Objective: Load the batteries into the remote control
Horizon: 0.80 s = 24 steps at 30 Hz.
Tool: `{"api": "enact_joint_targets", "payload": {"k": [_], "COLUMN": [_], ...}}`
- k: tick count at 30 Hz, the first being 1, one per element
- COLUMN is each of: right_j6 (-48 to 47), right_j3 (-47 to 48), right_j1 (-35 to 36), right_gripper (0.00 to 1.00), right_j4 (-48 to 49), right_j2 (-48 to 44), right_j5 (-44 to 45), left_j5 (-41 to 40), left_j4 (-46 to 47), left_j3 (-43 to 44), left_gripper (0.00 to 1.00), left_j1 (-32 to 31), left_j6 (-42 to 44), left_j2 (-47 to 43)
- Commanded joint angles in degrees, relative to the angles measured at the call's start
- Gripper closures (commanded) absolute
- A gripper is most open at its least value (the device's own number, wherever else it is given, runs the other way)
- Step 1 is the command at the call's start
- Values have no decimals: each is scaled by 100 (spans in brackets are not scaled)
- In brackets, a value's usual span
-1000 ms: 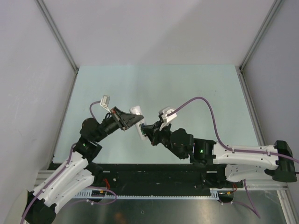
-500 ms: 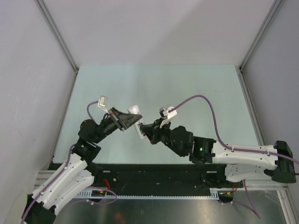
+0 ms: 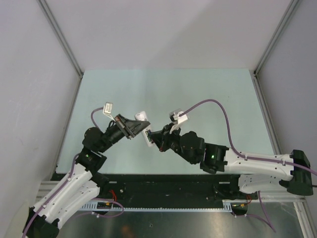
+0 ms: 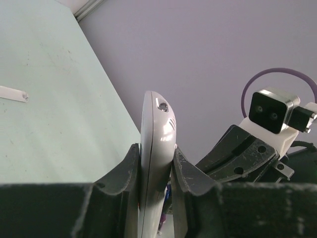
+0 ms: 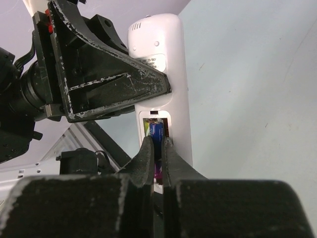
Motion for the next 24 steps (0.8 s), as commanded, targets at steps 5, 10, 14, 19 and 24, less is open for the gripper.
{"api": "enact_joint_targets", "payload": {"k": [5, 10, 14, 19, 24], "right_j6": [69, -89, -361, -923, -1618], "right_j3": [-470, -470, -479, -479, -479], "right_j1": [-216, -67, 39, 460, 733], "right_gripper": [100, 100, 100, 100, 100], "right_j4": [-2274, -2222, -1835, -1238, -711], "right_j2": [742, 821, 567, -294, -629], "right_j5": [-238, 193, 378, 1061, 1485], "left_j5": [228, 202, 140, -18, 87], "left_j4": [2309, 2309, 2196, 1581, 1404], "left_j3": [723, 705, 574, 424, 398], "left_gripper": [100, 100, 100, 100, 100], "left_j1": [-103, -103, -103, -59, -24], "left_j6": [-880, -1029, -959, -994, -1283], "left_j2": [-547, -495, -494, -415, -134]}}
